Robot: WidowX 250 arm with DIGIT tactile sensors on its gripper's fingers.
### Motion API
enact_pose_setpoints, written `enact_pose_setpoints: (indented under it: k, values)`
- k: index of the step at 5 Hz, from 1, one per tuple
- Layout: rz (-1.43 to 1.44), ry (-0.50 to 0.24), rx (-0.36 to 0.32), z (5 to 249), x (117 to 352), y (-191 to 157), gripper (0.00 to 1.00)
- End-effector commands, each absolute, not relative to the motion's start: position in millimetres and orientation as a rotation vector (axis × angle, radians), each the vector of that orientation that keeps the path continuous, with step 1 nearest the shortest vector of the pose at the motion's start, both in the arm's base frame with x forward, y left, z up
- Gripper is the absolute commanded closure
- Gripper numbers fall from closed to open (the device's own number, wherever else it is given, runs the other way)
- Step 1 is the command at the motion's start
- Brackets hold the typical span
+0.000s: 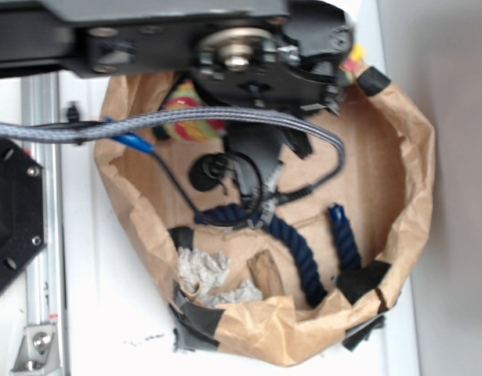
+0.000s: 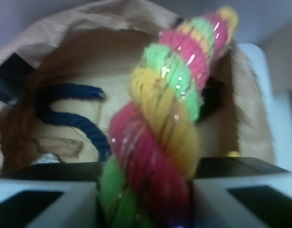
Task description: Grab the multicolored rope.
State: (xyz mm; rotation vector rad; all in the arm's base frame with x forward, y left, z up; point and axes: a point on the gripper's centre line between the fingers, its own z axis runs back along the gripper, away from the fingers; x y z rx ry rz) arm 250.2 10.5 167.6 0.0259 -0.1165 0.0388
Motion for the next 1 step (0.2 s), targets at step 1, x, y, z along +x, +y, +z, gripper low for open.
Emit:
enact_pose_setpoints:
  k: [1]
  values:
    - [0.047,-0.166,0.044,180.1,246.8,-2.4,1.0]
